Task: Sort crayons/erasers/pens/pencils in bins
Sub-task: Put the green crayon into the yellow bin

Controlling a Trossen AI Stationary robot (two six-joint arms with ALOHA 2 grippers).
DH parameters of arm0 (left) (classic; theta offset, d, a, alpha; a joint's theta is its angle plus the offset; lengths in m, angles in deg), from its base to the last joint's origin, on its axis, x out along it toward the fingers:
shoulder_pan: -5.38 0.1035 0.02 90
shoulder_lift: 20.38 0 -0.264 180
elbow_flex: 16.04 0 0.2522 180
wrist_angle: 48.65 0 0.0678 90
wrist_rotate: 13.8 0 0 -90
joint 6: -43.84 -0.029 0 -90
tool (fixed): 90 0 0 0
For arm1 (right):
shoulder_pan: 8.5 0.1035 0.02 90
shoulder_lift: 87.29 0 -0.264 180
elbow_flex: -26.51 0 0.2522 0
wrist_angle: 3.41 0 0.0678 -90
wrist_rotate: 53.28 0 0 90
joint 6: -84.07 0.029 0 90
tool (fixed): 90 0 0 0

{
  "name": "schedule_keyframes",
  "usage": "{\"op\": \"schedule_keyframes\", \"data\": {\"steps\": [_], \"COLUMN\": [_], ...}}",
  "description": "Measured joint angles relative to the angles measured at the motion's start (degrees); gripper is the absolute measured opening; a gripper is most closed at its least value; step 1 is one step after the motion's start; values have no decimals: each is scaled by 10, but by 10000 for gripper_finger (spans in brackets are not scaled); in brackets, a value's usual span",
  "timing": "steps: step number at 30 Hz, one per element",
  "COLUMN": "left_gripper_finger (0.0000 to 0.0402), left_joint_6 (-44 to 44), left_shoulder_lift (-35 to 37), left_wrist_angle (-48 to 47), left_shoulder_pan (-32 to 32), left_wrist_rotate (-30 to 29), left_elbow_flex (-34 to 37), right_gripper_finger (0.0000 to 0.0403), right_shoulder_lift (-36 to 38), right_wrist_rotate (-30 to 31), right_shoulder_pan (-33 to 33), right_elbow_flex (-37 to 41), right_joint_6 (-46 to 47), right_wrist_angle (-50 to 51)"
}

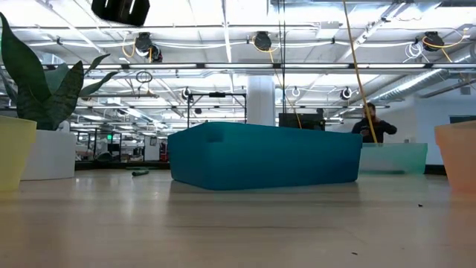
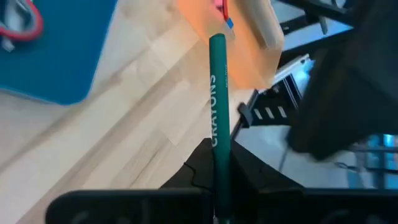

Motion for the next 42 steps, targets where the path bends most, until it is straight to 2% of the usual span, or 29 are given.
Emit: {"op": "schedule_keyframes", "data": {"steps": [2,5,10,14,17,21,24,26,29,36,42], "left_gripper_finger": [21,21,21,21,23,30,21,20,20,25,48], "left_joint_6": [-4,-5,20,163,307,477,553,590,598,614,586], "left_shoulder_lift": [1,1,3,2,2,2,1,1,1,-1,-1], "left_wrist_angle": [-63,-210,-414,-535,-589,-610,-600,-599,-558,-420,-363], "left_shoulder_pan": [-3,-12,-50,-99,-145,-188,-196,-195,-193,-193,-194], "left_wrist_rotate": [-13,-34,-81,-71,-41,34,105,125,127,178,204], "left_elbow_flex": [-35,-101,-209,-223,-197,-145,-104,-76,-29,86,130], "right_gripper_finger": [188,223,239,228,215,203,199,197,196,183,167], "right_shoulder_lift": [23,61,129,181,210,225,225,225,224,225,225], "right_wrist_rotate": [12,34,82,140,203,243,242,241,241,242,240], "right_shoulder_pan": [12,33,69,108,158,200,209,212,218,239,217], "right_elbow_flex": [0,0,23,62,84,103,122,139,157,160,158], "right_joint_6": [34,50,86,112,135,230,276,281,281,277,310], "right_wrist_angle": [1,17,43,47,43,42,44,39,30,-33,-33]}}
